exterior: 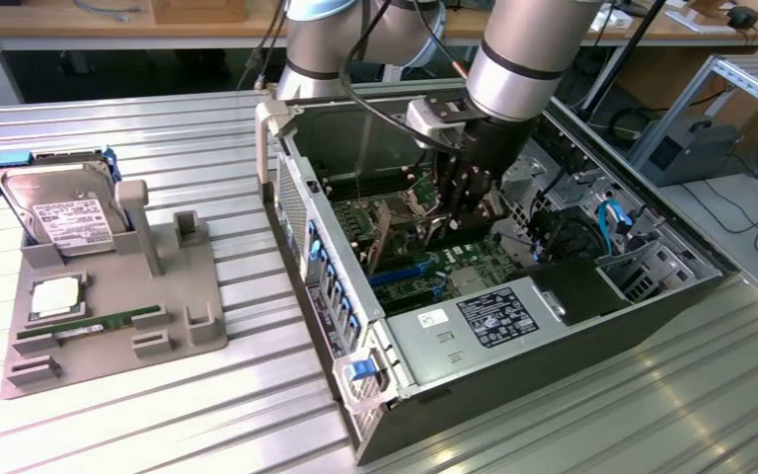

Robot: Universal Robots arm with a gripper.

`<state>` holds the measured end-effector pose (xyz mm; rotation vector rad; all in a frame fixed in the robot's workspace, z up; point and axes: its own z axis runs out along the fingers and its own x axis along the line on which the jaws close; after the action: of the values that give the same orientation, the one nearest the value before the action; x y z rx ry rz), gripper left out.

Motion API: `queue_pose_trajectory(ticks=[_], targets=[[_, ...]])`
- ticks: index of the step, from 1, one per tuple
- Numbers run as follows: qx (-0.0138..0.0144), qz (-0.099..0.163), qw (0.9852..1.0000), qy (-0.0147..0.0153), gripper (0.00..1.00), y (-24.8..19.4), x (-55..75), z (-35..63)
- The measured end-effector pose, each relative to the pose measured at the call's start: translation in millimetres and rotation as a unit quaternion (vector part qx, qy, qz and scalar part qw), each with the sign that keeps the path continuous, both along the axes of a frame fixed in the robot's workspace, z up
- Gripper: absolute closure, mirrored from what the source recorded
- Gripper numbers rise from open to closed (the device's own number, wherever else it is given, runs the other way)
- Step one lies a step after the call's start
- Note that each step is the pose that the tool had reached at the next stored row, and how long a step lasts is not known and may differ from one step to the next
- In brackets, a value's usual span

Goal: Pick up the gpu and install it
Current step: 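Insert the gpu into the slot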

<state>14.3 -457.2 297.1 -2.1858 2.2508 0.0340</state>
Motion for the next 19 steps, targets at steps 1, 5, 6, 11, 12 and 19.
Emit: queue_pose_trajectory(ticks=[1,5,6,11,12,19], targets=[[-0.0010,0.000,1.0000,0.0001,0.73,-1.0,-3.5,-0.6],[-0.0011,0.000,1.0000,0.0000,0.73,-3.6,-10.6,-4.3],[-0.0011,0.000,1.0000,0.0000,0.73,-4.0,-12.0,-5.3],[-0.0010,0.000,1.0000,0.0000,0.73,-5.5,-29.6,-13.9],[-0.0011,0.000,1.0000,0.0000,0.73,-5.5,-32.4,-16.1],[-0.0011,0.000,1.0000,0.0000,0.73,-4.4,-45.6,-22.9]])
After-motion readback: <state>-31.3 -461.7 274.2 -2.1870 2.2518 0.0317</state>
